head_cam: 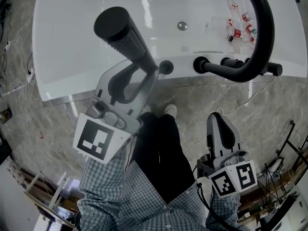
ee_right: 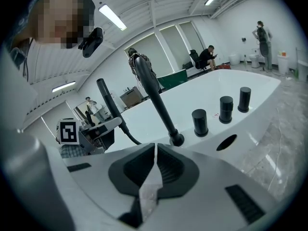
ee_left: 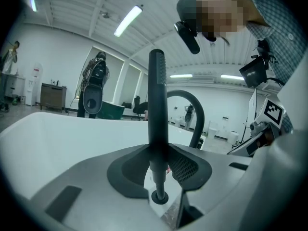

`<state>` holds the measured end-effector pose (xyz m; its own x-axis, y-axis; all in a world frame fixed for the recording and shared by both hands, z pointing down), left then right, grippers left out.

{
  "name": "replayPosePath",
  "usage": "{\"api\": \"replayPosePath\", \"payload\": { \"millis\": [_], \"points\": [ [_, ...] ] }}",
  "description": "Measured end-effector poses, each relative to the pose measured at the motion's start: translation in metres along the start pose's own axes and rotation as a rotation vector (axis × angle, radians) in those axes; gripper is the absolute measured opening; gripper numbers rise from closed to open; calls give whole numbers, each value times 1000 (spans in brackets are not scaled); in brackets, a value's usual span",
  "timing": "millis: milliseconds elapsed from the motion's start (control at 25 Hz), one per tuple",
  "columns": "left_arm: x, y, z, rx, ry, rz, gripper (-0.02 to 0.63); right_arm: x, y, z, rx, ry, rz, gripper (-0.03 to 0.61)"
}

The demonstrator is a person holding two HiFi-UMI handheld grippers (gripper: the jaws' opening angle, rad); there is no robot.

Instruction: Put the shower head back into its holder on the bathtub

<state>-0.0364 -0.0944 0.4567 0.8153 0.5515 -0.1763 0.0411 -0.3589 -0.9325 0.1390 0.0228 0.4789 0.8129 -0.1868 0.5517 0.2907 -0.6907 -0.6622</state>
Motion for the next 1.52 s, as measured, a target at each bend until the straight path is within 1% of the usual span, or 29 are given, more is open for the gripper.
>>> {"api": "replayPosePath", "payload": {
  "millis": [320,760,1120,1360,1520],
  "points": [
    [1,-17,-12,-11,-8,-1,121,8,-8,-4,-13,-7,-4,28],
    [4,-44,-29,-38,-21,14,121,29,-27,-4,-41,-47,-29,28],
    [9,-66,-44,-50,-30,-12,121,41,-38,-5,-42,-61,-40,28],
    [12,-84,-49,-81,-32,-56,121,50,-49,-4,-51,-71,-52,28],
    [11,-93,-52,-79,-30,-55,121,55,-56,-4,-58,-74,-60,28]
  ]
}}
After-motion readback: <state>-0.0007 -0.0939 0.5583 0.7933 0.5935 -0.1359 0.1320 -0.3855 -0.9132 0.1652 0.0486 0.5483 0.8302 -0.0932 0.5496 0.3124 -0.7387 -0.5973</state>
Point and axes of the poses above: the fingertips, and each gripper's own axes: z backward along the fingers, x to its right, y out of its top, the point moved 3 cm from there along z, backward along the fingers, and after that the axes turned 9 degrees about y, right-handed, at the moved point
